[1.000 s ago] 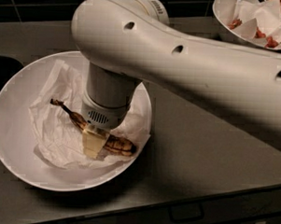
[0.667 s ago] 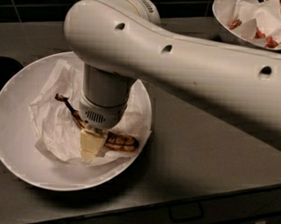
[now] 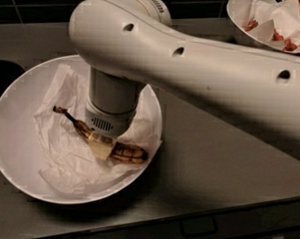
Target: Pick banana from white bowl
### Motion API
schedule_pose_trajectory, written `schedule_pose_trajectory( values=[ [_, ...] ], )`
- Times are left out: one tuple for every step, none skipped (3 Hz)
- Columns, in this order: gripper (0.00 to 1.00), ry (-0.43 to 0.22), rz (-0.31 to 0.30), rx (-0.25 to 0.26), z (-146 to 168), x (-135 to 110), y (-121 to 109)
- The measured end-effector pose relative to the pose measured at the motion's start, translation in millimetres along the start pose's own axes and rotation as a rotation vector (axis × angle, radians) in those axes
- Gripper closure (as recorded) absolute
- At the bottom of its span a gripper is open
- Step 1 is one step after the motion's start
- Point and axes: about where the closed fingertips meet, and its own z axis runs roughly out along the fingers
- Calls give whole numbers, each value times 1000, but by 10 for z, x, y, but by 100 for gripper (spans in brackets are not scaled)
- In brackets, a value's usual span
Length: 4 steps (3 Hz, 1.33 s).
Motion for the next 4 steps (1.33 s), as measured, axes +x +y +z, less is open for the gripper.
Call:
schedule_pose_trajectory(
  values=[
    [100, 0, 0, 0, -1, 0, 0],
    [100, -31, -7, 42, -227, 41, 22],
    [100, -66, -20, 96, -503, 73, 36],
    [100, -93, -29, 139, -722, 93, 16]
  ],
)
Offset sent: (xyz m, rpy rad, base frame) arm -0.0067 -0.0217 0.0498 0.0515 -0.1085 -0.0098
